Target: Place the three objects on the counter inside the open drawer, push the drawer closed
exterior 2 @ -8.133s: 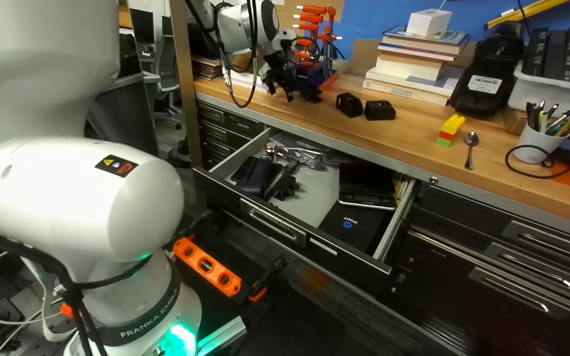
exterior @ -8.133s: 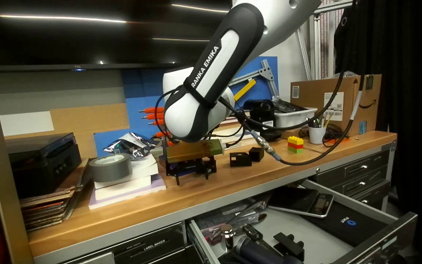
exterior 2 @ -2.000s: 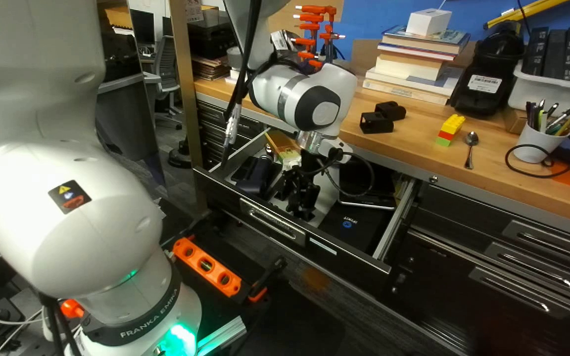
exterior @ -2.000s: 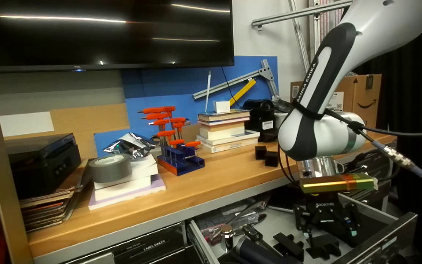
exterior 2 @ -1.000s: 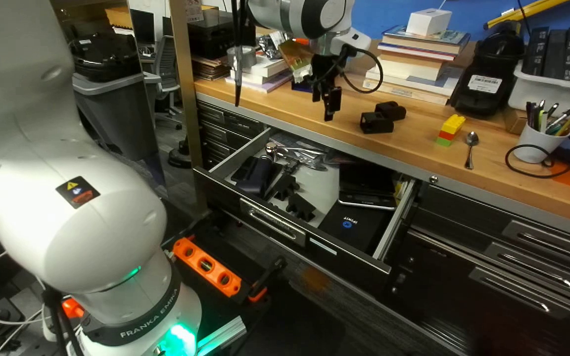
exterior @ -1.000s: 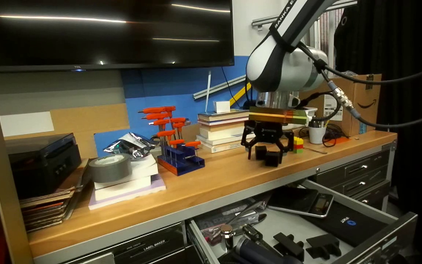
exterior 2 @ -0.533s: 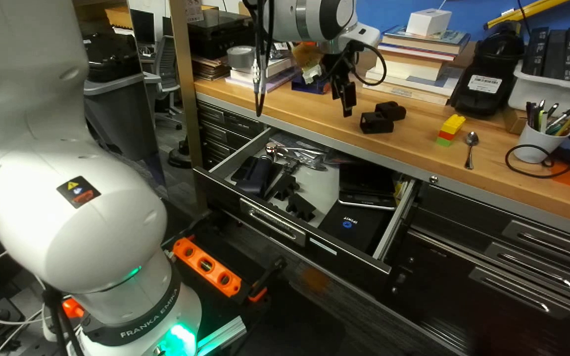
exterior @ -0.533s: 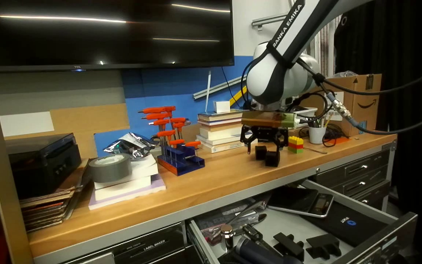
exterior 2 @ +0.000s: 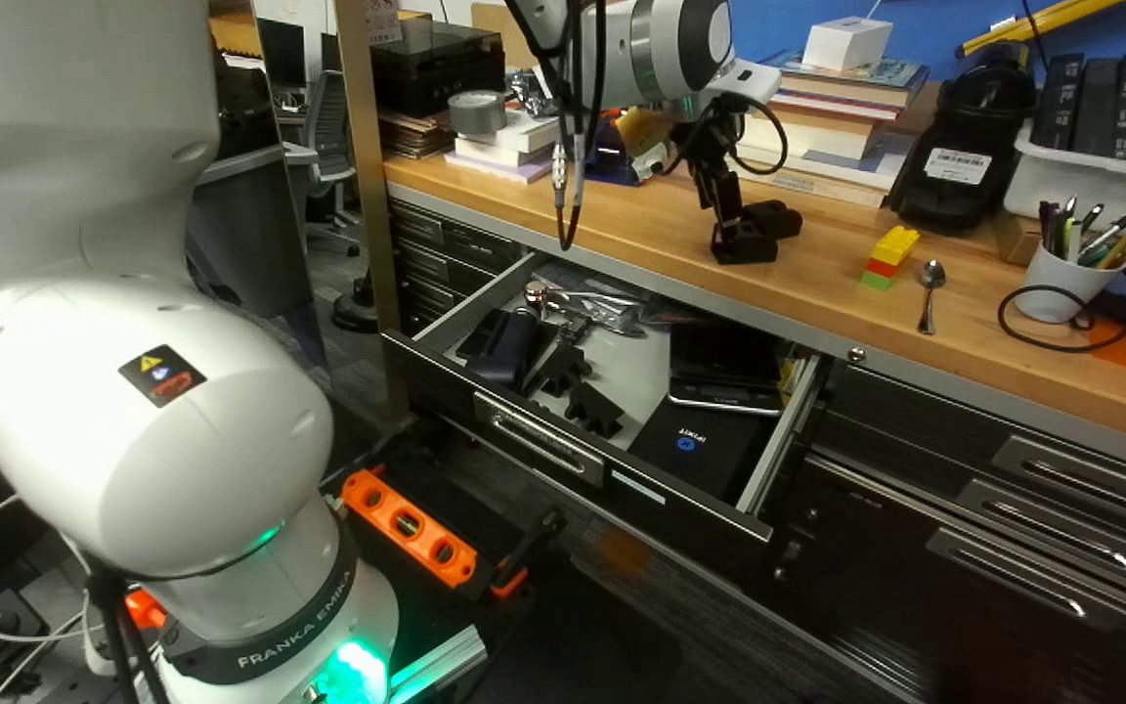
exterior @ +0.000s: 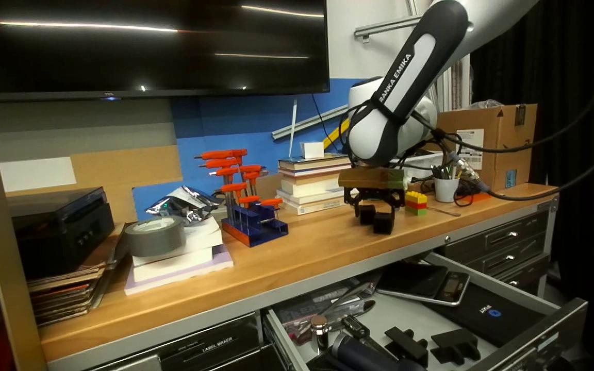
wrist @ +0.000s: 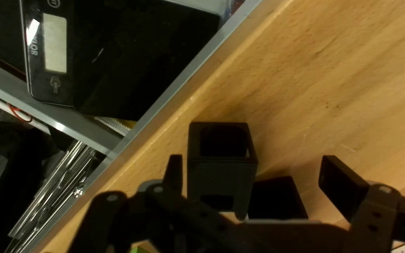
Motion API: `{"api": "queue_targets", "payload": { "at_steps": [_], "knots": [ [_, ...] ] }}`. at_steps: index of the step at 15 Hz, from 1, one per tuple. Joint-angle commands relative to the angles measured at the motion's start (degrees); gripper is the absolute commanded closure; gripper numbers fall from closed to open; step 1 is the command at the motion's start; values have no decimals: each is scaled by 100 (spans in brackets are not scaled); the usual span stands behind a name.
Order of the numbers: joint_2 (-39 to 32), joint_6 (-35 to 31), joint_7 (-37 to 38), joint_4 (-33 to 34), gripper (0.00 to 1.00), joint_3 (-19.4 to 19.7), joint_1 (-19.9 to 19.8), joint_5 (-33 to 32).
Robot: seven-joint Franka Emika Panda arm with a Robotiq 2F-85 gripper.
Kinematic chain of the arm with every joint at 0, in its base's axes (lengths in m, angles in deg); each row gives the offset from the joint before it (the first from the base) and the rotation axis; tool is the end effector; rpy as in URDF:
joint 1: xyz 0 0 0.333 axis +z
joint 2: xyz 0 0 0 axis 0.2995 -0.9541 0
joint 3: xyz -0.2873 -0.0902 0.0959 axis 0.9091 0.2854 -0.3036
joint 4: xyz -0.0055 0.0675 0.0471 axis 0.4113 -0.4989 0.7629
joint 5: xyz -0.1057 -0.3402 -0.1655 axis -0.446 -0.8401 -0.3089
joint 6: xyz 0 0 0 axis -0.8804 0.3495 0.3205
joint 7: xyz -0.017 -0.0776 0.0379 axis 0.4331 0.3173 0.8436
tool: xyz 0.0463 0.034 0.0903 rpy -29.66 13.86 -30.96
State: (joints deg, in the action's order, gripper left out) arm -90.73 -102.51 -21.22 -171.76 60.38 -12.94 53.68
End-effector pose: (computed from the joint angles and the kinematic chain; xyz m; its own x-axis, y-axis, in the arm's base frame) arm 0.6216 -0.0213 0.3175 0.6581 -0.6767 0.3300 -0.7149 -0.6992 -0.0082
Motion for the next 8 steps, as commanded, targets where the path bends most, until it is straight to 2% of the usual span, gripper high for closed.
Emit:
{"api": "queue_targets", "payload": {
  "at_steps": [1, 7, 8],
  "knots": [
    [-389, 122, 216, 485, 0, 191, 135, -34],
    [-547, 355, 353, 673, 0, 350, 217, -17],
    [-565, 395, 344, 704, 25, 353, 214, -5]
  ]
}}
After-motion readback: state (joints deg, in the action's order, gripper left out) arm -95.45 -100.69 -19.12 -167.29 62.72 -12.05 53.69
